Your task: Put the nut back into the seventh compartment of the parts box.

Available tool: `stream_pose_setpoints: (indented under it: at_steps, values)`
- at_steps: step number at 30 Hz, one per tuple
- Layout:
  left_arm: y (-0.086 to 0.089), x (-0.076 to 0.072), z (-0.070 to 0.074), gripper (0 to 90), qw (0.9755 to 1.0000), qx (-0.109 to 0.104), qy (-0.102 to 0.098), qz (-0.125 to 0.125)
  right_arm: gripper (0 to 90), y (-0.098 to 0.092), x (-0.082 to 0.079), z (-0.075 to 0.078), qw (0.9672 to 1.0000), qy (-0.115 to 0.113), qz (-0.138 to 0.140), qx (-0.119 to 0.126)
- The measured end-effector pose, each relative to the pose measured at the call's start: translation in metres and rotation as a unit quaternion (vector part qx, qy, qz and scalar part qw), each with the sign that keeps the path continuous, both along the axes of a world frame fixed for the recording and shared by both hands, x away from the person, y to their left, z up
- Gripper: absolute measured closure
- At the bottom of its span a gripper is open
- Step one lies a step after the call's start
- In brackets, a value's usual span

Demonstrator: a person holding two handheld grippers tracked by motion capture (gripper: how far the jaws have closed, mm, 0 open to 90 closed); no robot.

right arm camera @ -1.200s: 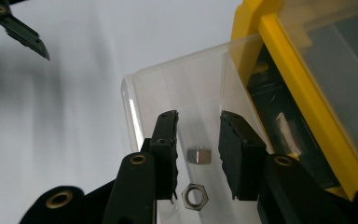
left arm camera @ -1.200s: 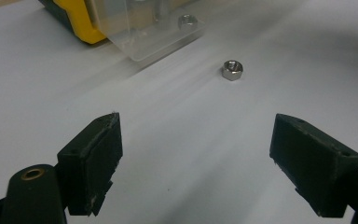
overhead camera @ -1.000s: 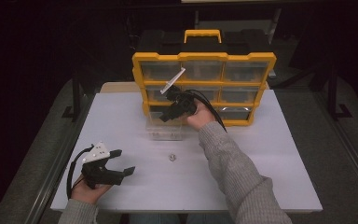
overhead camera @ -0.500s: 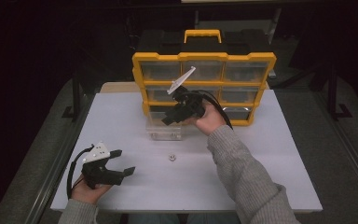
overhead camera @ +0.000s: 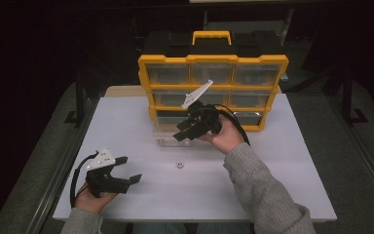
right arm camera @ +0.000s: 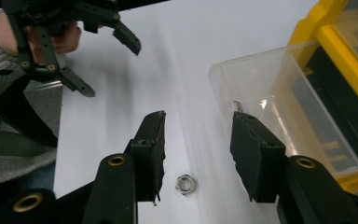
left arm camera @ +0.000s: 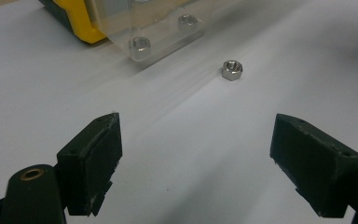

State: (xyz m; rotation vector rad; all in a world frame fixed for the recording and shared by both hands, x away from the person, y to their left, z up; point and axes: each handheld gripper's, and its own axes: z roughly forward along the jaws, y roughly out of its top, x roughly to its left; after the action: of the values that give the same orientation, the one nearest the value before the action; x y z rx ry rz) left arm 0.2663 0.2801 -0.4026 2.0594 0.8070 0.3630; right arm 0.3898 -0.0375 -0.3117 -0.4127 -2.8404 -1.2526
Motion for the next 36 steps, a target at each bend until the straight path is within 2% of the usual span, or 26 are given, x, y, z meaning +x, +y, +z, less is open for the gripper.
stream_pose_setpoints:
  at_steps: [5,6,10,11,15,18,27,28,36]
  values:
    - [-0.001,0.000,0.000,16.6,1.0000,0.000,-0.002,0.000,52.8,-0.001,-0.009,-0.012,1.0000,0.004,0.003,-0.001]
    - [-0.001,0.000,0.001,16.6,1.0000,0.004,-0.007,-0.004,52.7,-0.001,-0.010,-0.015,1.0000,0.006,0.004,-0.004]
    - [-0.001,0.000,0.001,16.6,1.0000,0.002,-0.005,-0.002,52.6,0.000,-0.015,-0.030,0.9997,0.011,0.004,-0.021]
    - [-0.001,0.000,0.000,16.6,1.0000,0.001,-0.004,-0.001,52.6,0.000,-0.017,-0.033,0.9995,0.019,0.001,-0.025]
    - [-0.001,0.000,0.001,16.6,1.0000,0.001,-0.002,0.000,52.4,0.001,-0.017,-0.046,0.9993,0.022,0.005,-0.029]
    - [-0.001,0.000,0.001,16.6,1.0000,0.002,-0.002,0.000,52.2,0.001,-0.020,-0.053,0.9987,0.035,-0.002,-0.038]
    - [-0.002,0.000,0.000,16.6,1.0000,0.001,-0.005,-0.001,51.7,0.009,-0.027,-0.072,0.9975,0.040,0.001,-0.057]
    - [-0.002,-0.001,0.000,16.6,1.0000,0.000,-0.005,-0.001,51.7,0.010,-0.027,-0.075,0.9976,0.034,0.003,-0.059]
    - [-0.001,-0.001,0.001,16.6,1.0000,0.000,-0.002,0.001,52.0,0.016,-0.026,-0.091,0.9964,0.030,0.001,-0.079]
